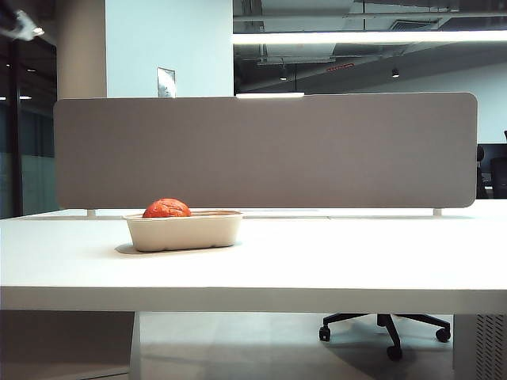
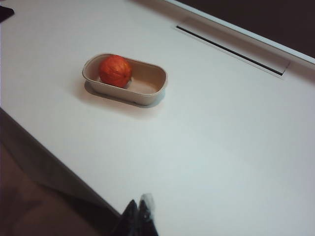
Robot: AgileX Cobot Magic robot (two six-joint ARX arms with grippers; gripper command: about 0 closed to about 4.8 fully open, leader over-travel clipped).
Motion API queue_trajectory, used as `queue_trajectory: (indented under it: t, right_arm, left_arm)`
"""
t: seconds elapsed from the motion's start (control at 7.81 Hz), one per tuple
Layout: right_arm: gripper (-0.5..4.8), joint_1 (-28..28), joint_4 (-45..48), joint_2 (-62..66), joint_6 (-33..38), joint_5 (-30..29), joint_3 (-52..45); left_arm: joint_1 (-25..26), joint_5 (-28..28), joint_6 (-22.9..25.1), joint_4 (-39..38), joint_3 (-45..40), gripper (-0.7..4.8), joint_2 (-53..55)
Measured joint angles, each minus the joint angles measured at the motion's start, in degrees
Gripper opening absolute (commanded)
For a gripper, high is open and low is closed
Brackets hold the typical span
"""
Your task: Pick up the orange and place it into the paper lunchbox.
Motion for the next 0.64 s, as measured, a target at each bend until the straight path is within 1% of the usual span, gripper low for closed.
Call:
queue_trajectory:
  t: [0.13,0.26,0.51,0.64]
  right_arm:
    - [0.73,0.0,9.6,-6.4,0.1,0.1,-11.3]
    - [0.73,0.0,15.4,-10.2,4.5,8.6,-20.4]
    - [0.73,0.0,14.7,-10.0,4.6,8.9,-20.5]
    - [0.73,0.0,13.0,-10.0,4.6,8.9,-20.5]
  left_arm:
    - [0.0,0.4,0.0,2.8,-8.2,-0.06,-10.7]
    - [0.0,0.2,0.0,6.2,-17.6,-0.06,-25.2]
    - [0.0,0.2,0.0,6.1,-18.9,-0.06,-27.4]
    - [0.0,0.8,0.3,7.6,-20.2,-0.06,-27.8]
